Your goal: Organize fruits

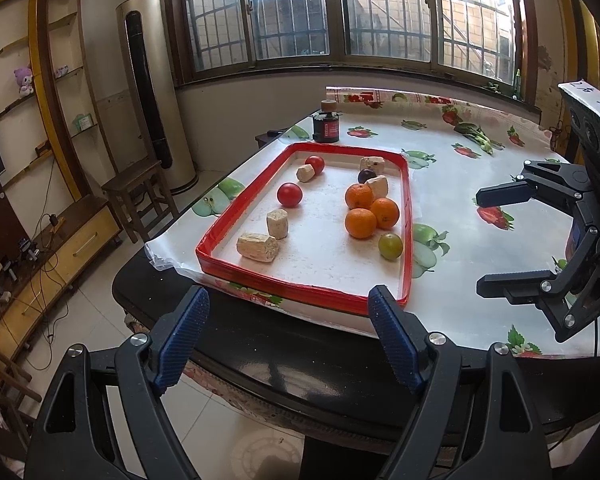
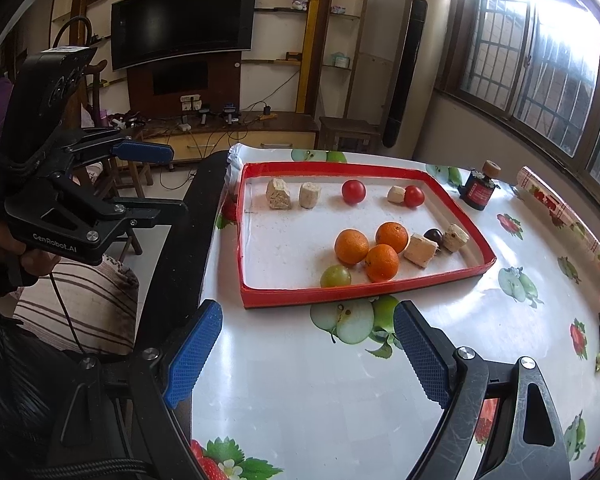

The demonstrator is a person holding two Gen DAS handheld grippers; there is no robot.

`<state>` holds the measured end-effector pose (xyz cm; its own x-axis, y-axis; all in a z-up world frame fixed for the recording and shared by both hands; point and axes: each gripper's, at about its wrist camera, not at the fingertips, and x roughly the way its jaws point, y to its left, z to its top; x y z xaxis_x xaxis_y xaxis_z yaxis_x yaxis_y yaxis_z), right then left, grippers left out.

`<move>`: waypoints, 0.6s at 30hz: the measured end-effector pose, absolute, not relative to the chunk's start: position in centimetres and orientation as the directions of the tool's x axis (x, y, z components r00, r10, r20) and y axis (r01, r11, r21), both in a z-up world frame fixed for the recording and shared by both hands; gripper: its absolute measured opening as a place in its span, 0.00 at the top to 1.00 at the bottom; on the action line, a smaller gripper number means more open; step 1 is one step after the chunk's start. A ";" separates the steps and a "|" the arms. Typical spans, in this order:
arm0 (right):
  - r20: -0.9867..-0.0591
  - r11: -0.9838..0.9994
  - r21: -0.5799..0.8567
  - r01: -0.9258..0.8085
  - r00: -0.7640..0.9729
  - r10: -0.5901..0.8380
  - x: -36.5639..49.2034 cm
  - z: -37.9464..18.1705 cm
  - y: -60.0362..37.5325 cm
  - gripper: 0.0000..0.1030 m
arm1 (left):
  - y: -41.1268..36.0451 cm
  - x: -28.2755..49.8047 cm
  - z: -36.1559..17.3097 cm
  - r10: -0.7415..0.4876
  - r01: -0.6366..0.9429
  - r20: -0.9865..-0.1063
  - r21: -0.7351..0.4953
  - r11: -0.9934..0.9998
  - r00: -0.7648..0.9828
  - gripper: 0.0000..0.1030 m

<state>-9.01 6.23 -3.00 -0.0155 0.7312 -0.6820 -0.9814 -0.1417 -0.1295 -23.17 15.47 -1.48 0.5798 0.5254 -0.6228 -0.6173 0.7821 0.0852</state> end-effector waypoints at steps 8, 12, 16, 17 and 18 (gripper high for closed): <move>-0.686 -0.146 -0.131 -0.981 -0.017 0.728 -9.2 -3.1 6.4 0.14 | 16.0 -23.3 -1.8 0.521 -0.628 -0.633 0.071 0.775 0.572 0.20; -0.688 -0.144 -0.130 -0.981 -0.015 0.726 -9.2 -3.2 6.4 0.14 | 16.0 -23.1 -1.8 0.522 -0.627 -0.634 0.073 0.775 0.571 0.20; -0.689 -0.144 -0.130 -0.981 -0.015 0.725 -9.2 -3.3 6.4 0.14 | 15.9 -23.0 -1.9 0.521 -0.624 -0.634 0.076 0.778 0.572 0.20; -0.689 -0.144 -0.130 -0.981 -0.015 0.724 -9.2 -3.3 6.4 0.14 | 15.9 -23.0 -1.9 0.518 -0.621 -0.635 0.075 0.780 0.574 0.20; -0.690 -0.145 -0.130 -0.981 -0.015 0.723 -9.2 -3.3 6.4 0.14 | 15.9 -22.9 -1.9 0.517 -0.620 -0.635 0.075 0.781 0.574 0.20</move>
